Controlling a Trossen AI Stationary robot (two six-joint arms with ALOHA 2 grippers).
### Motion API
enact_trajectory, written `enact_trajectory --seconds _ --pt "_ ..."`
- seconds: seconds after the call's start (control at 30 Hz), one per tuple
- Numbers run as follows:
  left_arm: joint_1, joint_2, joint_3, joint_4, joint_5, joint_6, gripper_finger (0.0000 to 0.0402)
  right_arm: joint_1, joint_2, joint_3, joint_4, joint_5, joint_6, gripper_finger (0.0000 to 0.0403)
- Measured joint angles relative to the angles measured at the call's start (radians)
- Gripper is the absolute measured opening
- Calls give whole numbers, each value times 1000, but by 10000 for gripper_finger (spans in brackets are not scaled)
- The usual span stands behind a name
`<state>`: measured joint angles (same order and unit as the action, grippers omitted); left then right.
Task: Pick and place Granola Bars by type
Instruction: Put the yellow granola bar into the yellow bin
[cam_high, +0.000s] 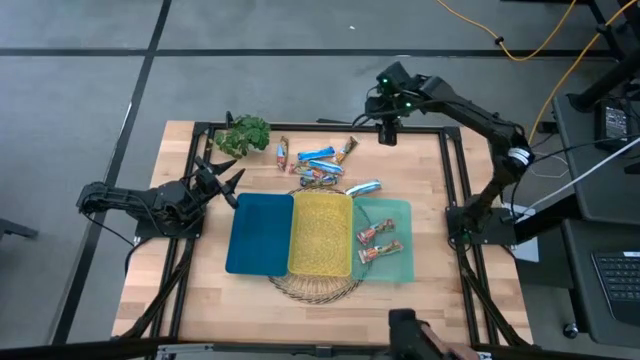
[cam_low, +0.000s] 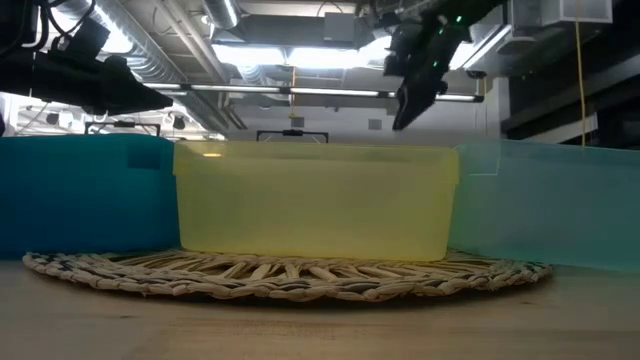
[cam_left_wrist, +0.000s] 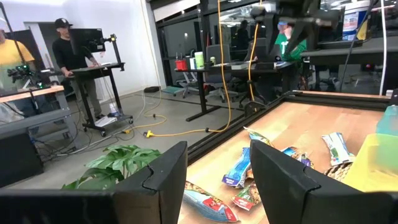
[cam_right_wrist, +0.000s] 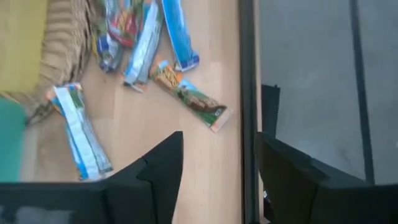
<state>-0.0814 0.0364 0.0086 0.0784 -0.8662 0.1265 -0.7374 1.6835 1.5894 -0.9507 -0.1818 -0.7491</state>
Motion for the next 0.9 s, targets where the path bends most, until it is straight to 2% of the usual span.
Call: enact_trajectory --seconds 0.4,0.9 --pt "0 0 0 0 0 0 169 -1 192 0 155 -5 -48 275" --pt "0 0 0 0 0 0 169 22 327 -1 207 -42 -69 289"
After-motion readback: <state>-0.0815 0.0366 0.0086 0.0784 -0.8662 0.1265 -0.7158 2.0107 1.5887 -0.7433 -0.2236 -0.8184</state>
